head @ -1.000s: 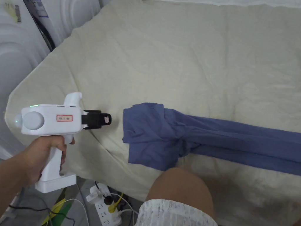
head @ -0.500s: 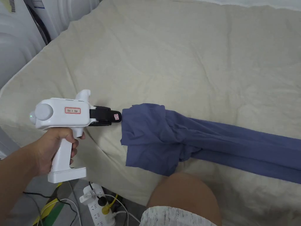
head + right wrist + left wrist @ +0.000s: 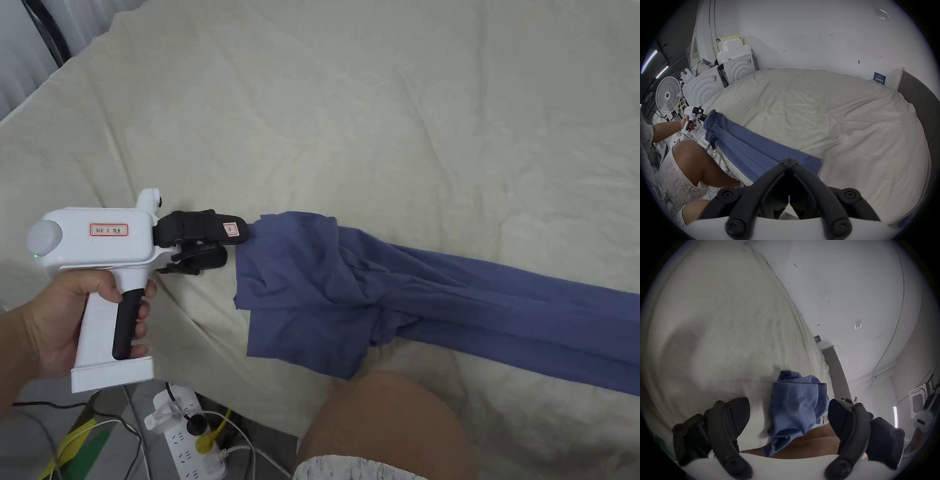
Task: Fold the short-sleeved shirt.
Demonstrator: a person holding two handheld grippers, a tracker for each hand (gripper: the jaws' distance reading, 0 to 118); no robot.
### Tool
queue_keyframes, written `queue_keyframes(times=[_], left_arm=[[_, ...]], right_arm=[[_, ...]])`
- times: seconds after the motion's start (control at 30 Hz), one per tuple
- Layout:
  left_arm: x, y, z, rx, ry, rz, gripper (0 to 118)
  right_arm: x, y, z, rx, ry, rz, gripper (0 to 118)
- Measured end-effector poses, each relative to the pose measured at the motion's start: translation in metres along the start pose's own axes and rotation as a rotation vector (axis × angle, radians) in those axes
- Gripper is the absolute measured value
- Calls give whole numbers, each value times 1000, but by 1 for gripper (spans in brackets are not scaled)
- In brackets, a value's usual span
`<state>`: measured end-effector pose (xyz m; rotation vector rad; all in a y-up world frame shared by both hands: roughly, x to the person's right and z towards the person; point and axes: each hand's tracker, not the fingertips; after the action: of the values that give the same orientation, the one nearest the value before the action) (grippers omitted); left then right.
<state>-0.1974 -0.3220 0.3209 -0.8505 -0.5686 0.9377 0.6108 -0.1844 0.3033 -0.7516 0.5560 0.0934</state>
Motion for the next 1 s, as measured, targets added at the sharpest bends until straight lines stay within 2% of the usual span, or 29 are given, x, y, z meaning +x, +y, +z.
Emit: queue_keyframes(times=[0.03, 0.13, 0.2, 0.3, 0.6, 0.63, 0.67, 0.7, 0.73, 0.8, 1.0], left_arm=[[1, -1, -4, -13, 6, -31, 102], [4, 0, -16, -88, -51, -12, 102], [8, 0, -24, -97, -29, -59, 102], [12, 2, -37, -109, -56, -38, 102], [51, 0, -86, -198, -5, -190, 99], [53, 2, -88, -205, -12, -184, 91], [55, 3, -90, -214, 8, -193, 66], [57, 2, -92, -210, 86, -236, 17], [59, 3, -93, -217, 137, -256, 17], [57, 7, -93, -242, 94, -221, 17], [61, 24, -79, -218, 153, -224, 17]], right_arm=[[1, 1, -2, -1, 2, 0, 0], [-6, 5, -4, -2, 2, 0, 0], [-6, 7, -5, 3, 8, -4, 0], [-1, 7, -8, 8, 11, -7, 0], [3, 4, -5, 13, 11, -11, 0], [6, 2, -2, 15, 10, -13, 0], [7, 1, -1, 16, 9, -15, 0], [8, 0, 1, 18, 7, -14, 0], [8, 0, 2, 20, 4, -13, 0], [4, 2, 5, 26, 4, -19, 0], [15, -2, 8, 37, -1, -22, 0]])
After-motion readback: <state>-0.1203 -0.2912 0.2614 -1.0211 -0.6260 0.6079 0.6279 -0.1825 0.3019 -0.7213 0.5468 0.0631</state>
